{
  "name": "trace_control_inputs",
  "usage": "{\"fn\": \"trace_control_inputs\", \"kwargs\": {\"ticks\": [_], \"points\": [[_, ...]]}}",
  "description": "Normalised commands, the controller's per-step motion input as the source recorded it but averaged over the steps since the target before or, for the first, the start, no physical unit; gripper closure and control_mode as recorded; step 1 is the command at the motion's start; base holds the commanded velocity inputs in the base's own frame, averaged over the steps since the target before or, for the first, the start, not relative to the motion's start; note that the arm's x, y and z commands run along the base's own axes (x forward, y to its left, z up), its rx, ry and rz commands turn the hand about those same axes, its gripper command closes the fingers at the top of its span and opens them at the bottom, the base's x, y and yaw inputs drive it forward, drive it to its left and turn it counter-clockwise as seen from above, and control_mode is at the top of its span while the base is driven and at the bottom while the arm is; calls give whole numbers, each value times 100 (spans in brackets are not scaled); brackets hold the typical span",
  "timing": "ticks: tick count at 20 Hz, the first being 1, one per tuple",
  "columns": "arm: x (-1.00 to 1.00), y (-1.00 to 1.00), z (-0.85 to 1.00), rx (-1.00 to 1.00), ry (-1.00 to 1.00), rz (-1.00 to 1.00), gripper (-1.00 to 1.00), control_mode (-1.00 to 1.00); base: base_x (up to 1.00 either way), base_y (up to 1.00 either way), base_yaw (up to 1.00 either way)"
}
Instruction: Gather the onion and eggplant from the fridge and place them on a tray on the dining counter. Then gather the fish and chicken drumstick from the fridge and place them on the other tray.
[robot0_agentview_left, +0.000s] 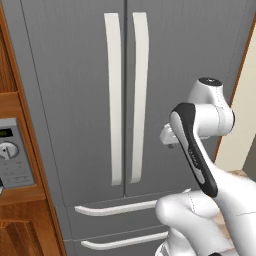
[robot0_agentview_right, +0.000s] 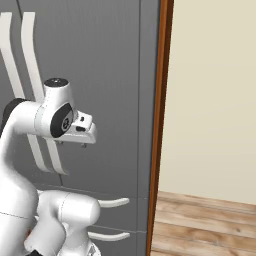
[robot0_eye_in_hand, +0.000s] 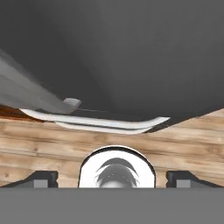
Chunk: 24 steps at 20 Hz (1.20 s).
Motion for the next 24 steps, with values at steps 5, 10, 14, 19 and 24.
{"fn": "trace_control_inputs", "kwargs": {"ticks": [5,10,14,19,24], "points": [[-63,0,-80,-3,0,0,-100,-100,0,0,0],[-65,0,-70,-2,-9,0,-100,-100,0,0,0],[-46,0,-11,0,-24,0,-100,-100,0,0,0],[0,0,0,0,0,0,-100,100,-43,0,0],[0,0,0,0,0,0,-100,100,-65,0,0]]}}
